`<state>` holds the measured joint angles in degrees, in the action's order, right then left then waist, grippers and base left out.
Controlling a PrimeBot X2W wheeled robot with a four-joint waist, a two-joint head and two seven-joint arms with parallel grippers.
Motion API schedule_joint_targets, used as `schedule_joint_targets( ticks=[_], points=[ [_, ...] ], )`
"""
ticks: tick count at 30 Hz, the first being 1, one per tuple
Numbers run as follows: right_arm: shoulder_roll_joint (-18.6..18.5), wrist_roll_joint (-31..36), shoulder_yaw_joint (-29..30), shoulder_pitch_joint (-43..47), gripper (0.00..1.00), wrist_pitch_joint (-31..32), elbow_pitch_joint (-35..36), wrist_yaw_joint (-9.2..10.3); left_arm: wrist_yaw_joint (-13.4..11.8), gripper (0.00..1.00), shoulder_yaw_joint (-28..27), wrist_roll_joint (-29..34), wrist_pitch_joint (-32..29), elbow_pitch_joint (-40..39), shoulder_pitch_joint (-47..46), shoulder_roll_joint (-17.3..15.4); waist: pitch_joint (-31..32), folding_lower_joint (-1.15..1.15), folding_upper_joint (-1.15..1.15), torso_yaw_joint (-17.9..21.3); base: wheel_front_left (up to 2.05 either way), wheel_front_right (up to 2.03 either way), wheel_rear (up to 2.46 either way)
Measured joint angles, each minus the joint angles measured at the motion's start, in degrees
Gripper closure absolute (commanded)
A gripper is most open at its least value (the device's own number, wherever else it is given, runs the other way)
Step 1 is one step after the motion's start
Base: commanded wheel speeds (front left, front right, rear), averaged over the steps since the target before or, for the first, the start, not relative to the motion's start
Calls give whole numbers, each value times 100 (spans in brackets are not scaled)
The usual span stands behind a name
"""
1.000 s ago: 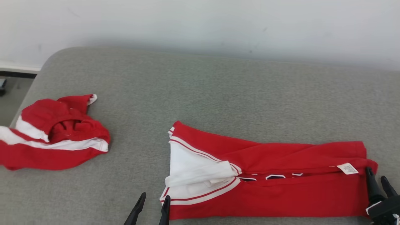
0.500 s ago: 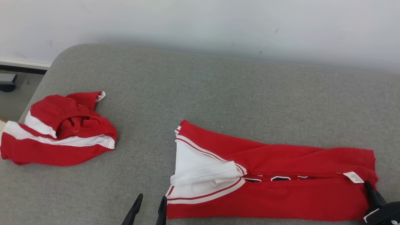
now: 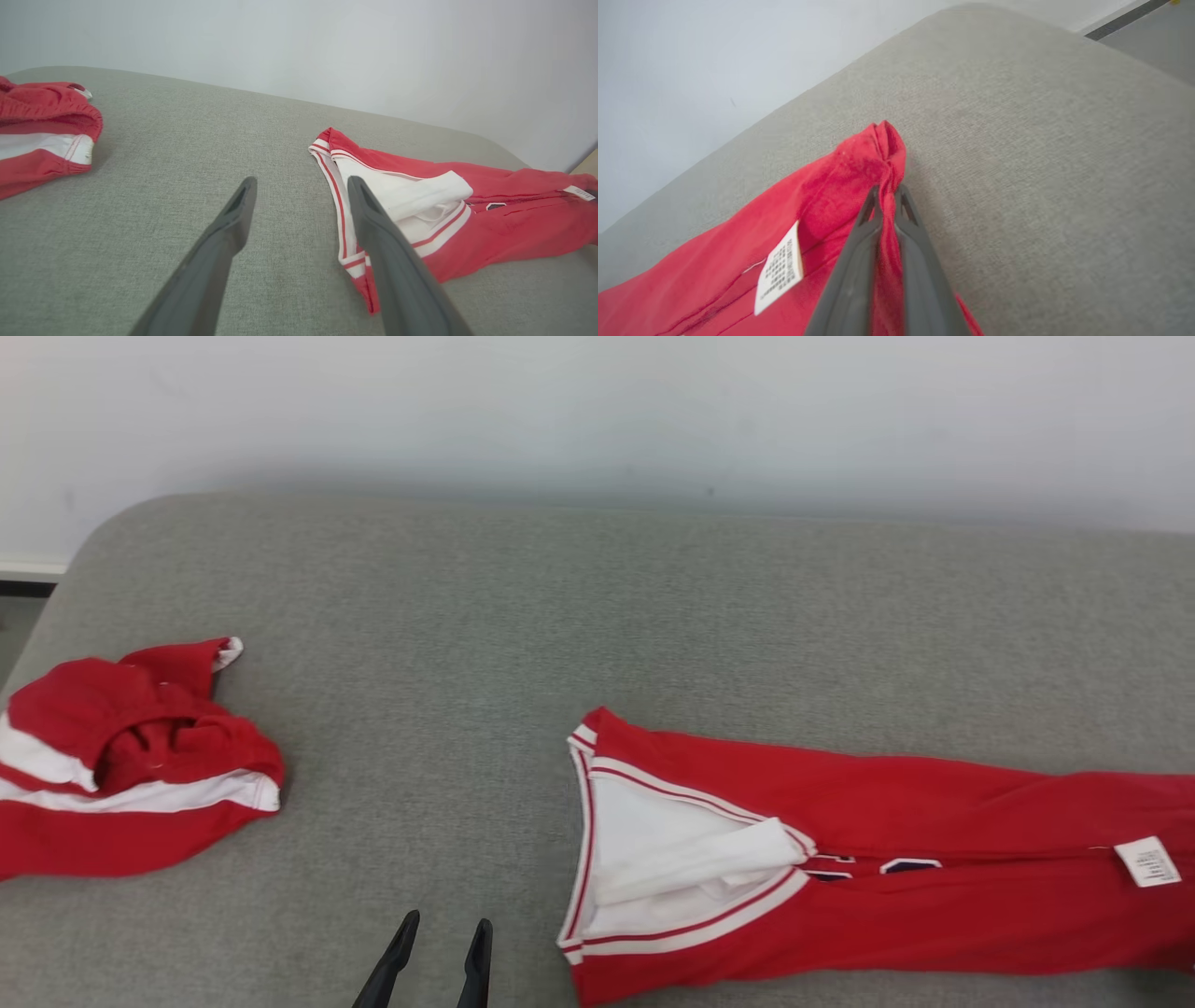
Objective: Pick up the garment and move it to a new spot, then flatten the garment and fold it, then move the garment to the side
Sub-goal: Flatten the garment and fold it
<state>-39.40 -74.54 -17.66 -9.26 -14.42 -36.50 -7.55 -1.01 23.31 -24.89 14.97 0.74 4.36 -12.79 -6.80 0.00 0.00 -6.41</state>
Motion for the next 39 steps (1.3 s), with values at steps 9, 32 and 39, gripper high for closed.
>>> schedule_joint_targets(
  ticks=[9, 32, 39],
  points=[
    [-257, 51, -92, -38, 100, -15, 430, 0, 51, 0, -2, 20, 0, 94, -59, 25, -34, 0, 0, 380, 0, 0, 0],
    [978, 565, -313, -227, 100, 1610, 3332, 1, 200, 0, 238, -71, -93, 501, -209, 162, 102, 0, 0, -78, 0, 0, 0],
    [2040, 1279, -415, -445, 100, 2114, 2926, 1, 236, 0, 311, -93, -92, 569, -266, 212, 84, 0, 0, -384, 0, 0, 0]
  ],
)
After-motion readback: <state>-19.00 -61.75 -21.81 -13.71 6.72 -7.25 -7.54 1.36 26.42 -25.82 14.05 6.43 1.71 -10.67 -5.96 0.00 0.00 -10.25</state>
